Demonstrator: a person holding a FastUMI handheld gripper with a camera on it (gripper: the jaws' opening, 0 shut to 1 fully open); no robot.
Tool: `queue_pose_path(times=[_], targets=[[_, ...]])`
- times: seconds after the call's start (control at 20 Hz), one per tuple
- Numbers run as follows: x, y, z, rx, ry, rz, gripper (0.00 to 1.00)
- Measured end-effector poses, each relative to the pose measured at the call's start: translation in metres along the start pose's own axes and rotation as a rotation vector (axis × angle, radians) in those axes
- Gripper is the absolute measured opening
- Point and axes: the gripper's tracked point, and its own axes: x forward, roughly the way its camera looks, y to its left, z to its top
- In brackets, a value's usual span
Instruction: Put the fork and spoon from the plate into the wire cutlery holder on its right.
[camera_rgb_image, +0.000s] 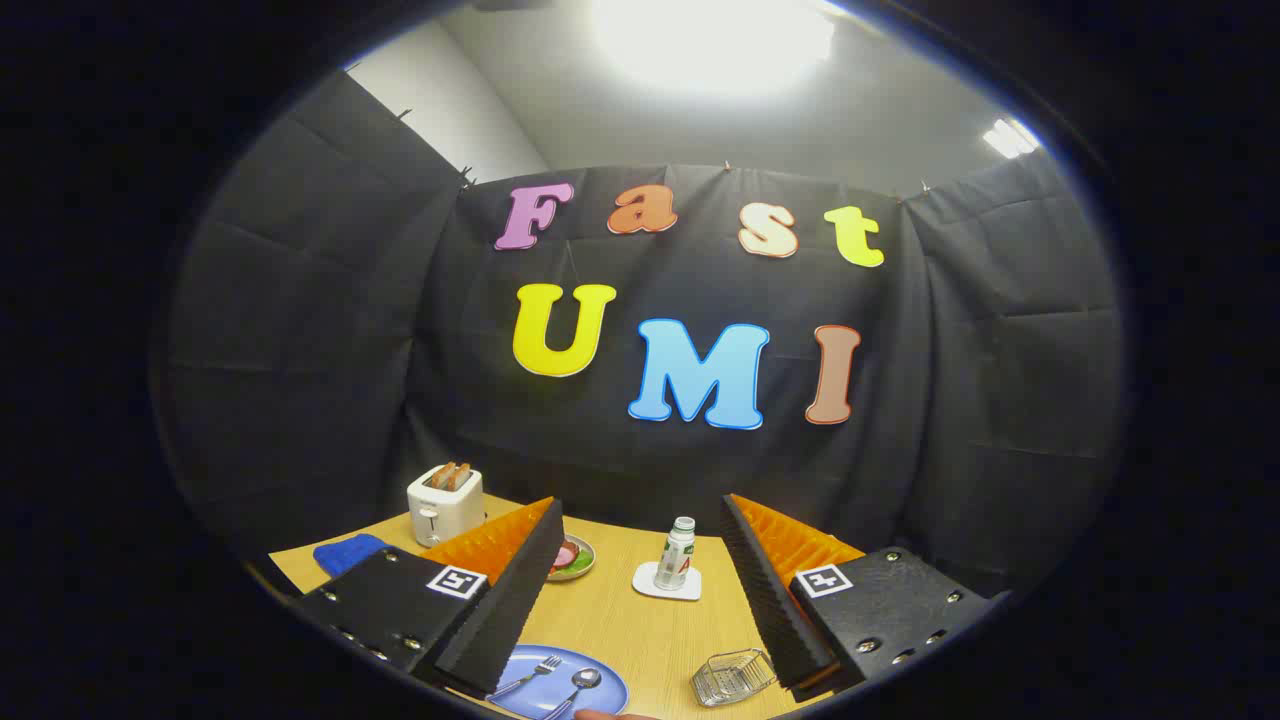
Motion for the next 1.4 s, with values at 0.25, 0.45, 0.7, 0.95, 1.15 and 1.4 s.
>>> queue_pose_path(times=[0.25, 0.45, 0.7, 0.95, 1.15, 1.4], targets=[[-0.004, -0.001, 0.016, 0.07, -0.034, 0.001, 0.97], [0.0, -0.014, 0.013, 0.086, -0.019, -0.062, 0.96], [0.0, -0.018, 0.005, 0.104, 0.01, -0.075, 0.96], [0.001, -0.019, -0.005, 0.099, 0.039, -0.079, 0.96], [0.0, -0.018, -0.01, 0.087, 0.064, -0.067, 0.96], [0.001, -0.011, -0.029, 0.084, 0.122, -0.049, 0.97]])
